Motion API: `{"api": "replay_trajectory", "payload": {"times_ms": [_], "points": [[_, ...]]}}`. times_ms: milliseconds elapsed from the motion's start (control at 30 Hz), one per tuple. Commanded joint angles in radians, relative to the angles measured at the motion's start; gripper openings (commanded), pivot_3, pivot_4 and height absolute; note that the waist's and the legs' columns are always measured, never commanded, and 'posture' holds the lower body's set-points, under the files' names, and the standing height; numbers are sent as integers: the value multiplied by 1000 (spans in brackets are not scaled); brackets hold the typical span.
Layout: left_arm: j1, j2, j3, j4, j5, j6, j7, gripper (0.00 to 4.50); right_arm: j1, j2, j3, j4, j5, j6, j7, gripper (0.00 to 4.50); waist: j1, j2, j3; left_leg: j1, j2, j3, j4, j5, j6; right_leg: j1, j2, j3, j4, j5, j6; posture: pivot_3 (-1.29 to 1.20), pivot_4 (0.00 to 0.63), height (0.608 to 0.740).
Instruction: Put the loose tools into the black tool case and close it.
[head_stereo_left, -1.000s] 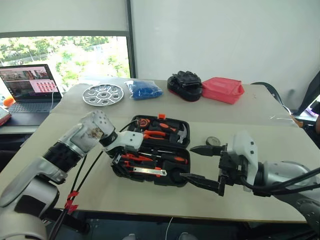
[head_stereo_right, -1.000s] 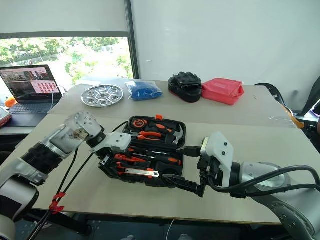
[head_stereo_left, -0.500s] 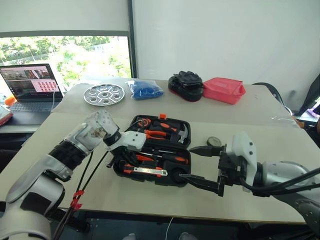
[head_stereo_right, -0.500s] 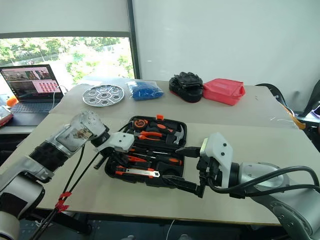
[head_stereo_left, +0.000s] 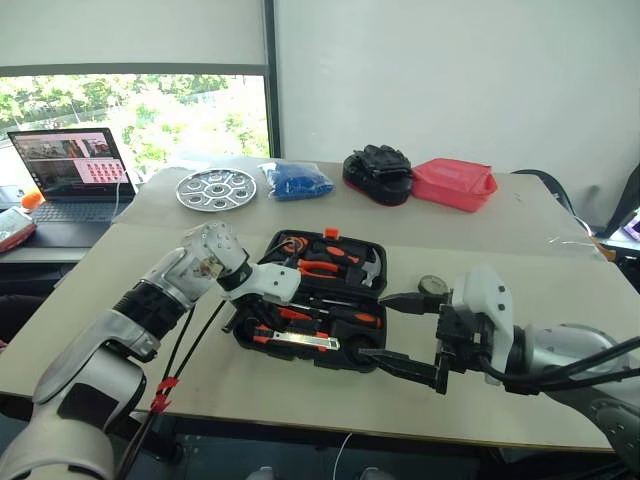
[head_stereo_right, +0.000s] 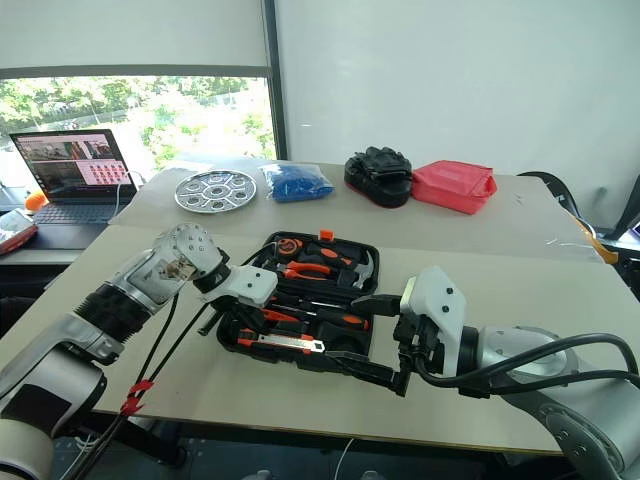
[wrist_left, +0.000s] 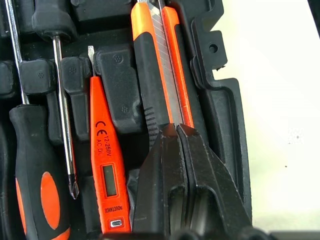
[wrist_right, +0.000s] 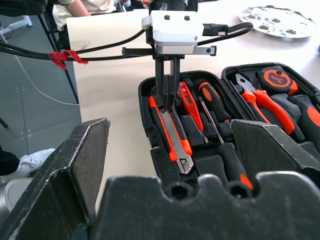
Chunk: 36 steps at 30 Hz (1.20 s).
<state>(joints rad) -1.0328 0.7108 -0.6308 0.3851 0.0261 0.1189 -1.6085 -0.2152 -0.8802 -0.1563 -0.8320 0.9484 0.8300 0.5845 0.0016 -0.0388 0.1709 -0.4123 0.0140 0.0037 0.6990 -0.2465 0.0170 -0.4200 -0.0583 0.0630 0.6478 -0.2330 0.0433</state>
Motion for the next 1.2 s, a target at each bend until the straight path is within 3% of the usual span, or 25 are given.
{"api": "replay_trajectory", "payload": {"times_ms": [33,300,433,600,700,833,1067,1200], "points": [[47,-10,-8,30,92,-46,48,69,-15,1,-21,-17,18,-13,-12,4500,0,3,-2,1,0,0,0,0,0,1,0,0,0,0,0,0,150,740],[82,-51,5,105,161,-98,81,69,-23,-6,-18,-21,36,-8,-26,4500,2,13,-8,5,-1,1,-1,0,0,4,0,1,-1,0,0,0,150,740],[98,-54,27,91,154,-105,54,69,-24,-7,-16,-19,36,-7,-28,4500,2,14,-9,15,0,2,-3,0,0,15,0,1,-2,-4,6,0,150,740],[126,-86,221,-43,-86,68,8,69,-14,-8,-16,-8,20,-10,-25,4500,-1,14,-9,15,1,1,-4,0,0,14,0,1,-4,-6,7,0,150,740],[131,-95,343,-75,-199,113,31,69,13,-9,-35,5,-7,-18,-29,4500,-2,12,-7,1,0,-1,-3,0,0,0,0,1,-1,-3,1,0,150,740],[107,-98,491,-135,-380,358,70,69,81,-9,-99,36,-61,-28,-51,4500,-6,12,-7,-5,0,-4,-2,-1,2,-6,0,1,0,-2,0,0,150,740],[107,-88,596,-194,-512,552,138,2732,301,-9,-390,68,-59,-7,-12,4500,-5,11,-7,-3,-1,-3,-3,-1,2,-3,0,1,-1,-2,1,0,150,740],[136,-58,587,-189,-468,453,145,4222,506,13,-623,70,-77,1,55,4500,-6,11,-7,-2,-1,-3,-3,-1,2,-3,0,1,-1,-2,1,0,150,740]]}}
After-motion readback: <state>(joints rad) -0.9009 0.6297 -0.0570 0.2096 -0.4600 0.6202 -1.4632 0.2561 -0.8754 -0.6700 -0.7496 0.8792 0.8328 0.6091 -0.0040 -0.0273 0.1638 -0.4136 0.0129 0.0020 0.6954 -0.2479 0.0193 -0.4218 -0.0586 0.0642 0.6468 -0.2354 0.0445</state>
